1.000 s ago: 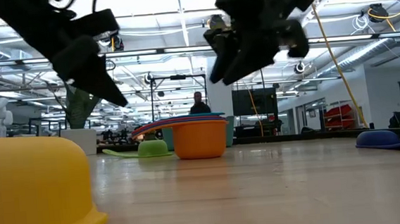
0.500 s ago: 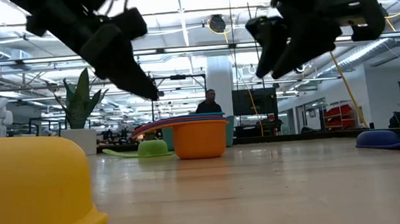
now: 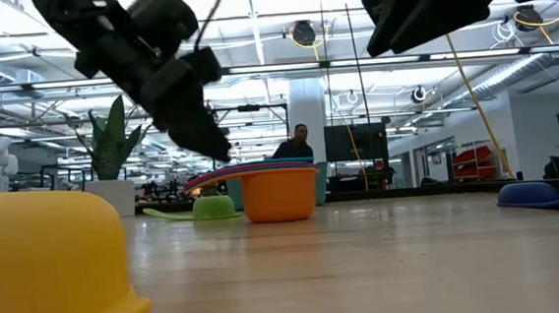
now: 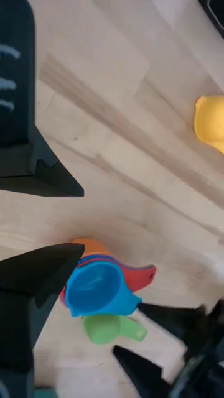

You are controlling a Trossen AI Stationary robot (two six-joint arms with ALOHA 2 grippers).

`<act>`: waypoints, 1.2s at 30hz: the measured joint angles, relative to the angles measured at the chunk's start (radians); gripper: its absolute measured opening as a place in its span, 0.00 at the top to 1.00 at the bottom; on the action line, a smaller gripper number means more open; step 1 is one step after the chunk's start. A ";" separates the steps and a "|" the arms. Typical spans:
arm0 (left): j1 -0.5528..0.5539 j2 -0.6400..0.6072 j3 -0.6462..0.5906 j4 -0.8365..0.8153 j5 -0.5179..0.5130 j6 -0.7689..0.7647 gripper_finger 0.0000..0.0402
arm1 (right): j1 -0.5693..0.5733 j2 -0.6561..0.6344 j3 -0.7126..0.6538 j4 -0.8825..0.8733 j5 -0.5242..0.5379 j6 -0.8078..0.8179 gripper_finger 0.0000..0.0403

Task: Nest measuring cups in basket
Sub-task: Stack the light blue measuring cup on top of the red measuring cup

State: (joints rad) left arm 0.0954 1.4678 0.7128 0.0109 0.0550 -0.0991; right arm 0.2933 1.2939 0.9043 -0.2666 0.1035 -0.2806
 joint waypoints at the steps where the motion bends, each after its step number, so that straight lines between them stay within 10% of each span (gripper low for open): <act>1: 0.010 0.003 -0.001 -0.015 0.016 -0.006 0.11 | 0.004 -0.001 0.000 -0.001 0.000 0.000 0.69; 36: -0.117 0.025 0.000 -0.045 0.151 -0.108 0.11 | 0.036 -0.007 0.000 -0.001 0.000 0.033 0.69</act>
State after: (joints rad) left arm -0.0220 1.4933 0.7124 -0.0338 0.2059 -0.2071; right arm 0.3298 1.2871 0.9043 -0.2672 0.1040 -0.2478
